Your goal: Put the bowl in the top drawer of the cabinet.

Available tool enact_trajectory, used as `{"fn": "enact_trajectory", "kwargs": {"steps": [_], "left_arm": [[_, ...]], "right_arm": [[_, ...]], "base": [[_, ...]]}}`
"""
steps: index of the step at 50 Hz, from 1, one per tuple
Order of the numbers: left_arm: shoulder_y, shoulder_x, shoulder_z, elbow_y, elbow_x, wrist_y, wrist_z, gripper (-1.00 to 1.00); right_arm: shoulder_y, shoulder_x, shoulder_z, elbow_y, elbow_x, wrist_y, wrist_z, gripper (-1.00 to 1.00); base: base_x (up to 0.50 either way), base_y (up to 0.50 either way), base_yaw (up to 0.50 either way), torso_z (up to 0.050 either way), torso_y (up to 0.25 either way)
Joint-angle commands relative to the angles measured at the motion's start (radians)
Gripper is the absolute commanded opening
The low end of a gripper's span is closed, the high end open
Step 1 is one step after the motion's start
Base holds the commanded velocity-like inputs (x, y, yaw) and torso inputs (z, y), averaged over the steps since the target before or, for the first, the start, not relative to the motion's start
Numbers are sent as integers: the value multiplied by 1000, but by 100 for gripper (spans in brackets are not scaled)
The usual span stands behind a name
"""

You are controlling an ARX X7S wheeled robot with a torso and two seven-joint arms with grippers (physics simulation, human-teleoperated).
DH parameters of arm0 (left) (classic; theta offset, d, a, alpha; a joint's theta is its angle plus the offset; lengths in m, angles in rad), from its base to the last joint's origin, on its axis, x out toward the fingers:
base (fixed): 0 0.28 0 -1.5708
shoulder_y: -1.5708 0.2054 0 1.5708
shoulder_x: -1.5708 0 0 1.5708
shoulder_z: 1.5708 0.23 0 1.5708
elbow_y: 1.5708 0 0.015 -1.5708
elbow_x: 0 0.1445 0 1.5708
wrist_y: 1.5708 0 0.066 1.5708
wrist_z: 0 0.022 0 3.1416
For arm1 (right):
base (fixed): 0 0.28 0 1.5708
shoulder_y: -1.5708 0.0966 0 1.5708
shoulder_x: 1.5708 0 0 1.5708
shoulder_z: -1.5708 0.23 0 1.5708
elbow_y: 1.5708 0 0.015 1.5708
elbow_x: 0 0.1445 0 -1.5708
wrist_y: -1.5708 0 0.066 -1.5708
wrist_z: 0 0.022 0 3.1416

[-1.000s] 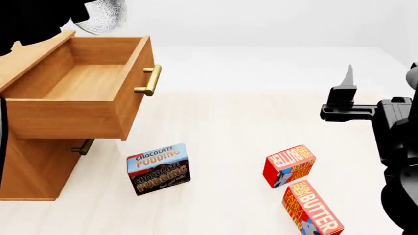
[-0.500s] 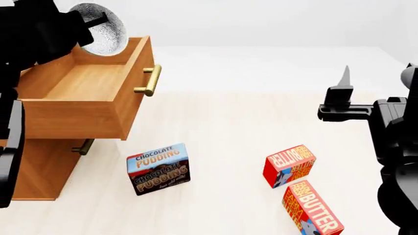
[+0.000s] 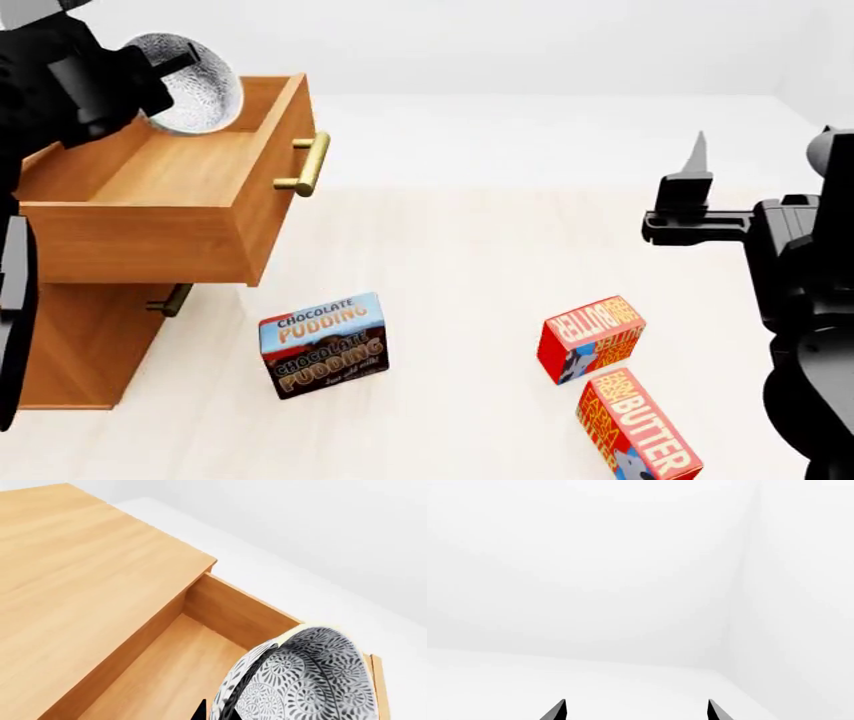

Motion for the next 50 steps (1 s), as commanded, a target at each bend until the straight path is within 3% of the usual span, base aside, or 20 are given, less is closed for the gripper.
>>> {"fn": "enact_trajectory", "kwargs": {"steps": [1,50], "left_arm": [[43,-30,-24,74,-17,-33,-34,-100],[17,43,27,-195,87,109,105,-100]], "right_arm": [[2,-1,-11,6,1,-5,6,100],[-10,4,-21,24,10,-30,18,100]], "base": [[0,0,0,0,0],[0,0,0,0,0]]}}
